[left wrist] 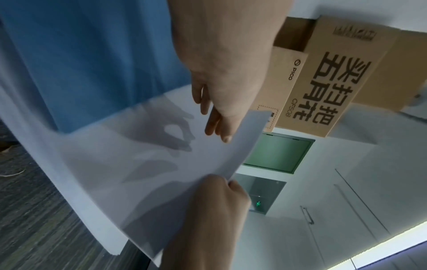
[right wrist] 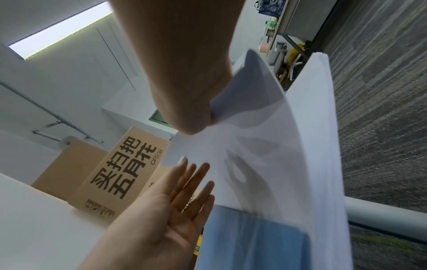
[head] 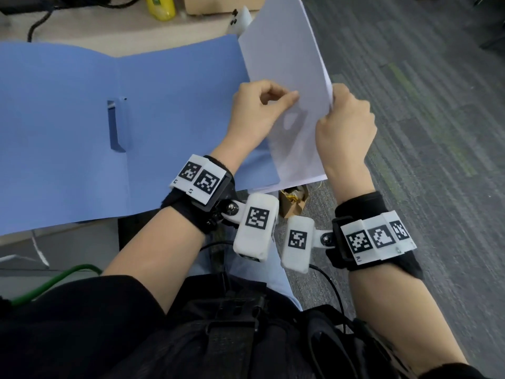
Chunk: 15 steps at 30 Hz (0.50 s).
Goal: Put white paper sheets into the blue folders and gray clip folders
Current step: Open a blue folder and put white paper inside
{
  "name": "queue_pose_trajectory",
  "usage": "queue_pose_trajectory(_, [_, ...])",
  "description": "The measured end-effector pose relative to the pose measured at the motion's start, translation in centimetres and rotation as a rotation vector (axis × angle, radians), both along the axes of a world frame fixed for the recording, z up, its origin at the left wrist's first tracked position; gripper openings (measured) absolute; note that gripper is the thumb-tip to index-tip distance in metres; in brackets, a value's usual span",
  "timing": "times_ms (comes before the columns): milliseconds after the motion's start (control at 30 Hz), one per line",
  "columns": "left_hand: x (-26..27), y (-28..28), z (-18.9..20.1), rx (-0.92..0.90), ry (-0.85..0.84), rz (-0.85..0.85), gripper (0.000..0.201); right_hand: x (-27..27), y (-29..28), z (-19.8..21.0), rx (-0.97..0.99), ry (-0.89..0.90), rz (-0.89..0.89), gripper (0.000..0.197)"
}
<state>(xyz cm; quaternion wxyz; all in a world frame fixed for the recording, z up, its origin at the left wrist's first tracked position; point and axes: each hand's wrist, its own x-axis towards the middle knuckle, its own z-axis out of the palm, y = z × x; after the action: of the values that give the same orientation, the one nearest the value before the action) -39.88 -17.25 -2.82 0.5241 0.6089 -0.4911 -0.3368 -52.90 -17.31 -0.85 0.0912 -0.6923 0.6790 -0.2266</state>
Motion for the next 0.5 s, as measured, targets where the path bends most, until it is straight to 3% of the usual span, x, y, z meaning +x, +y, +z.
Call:
queue_pose_trajectory(167, [2.8, 1.4, -0.1, -0.074, 0.030, 0.197, 0.021, 1.1, 1.0, 1.6, -0.342, -0.099, -0.068, 0.050])
queue_pose_trajectory(333, [5.2, 2.5, -1.4, 0.093, 0.036, 0.224, 0.037, 3.1, 1.9, 3.0, -0.752, -0.276, -0.040, 0.049])
queue_pose_trajectory(500, [7.7, 4.8, -0.7, 0.013, 0.212, 0.211, 0.050, 5.2, 2.6, 3.5, -0.804, -0.517, 0.137, 0.042])
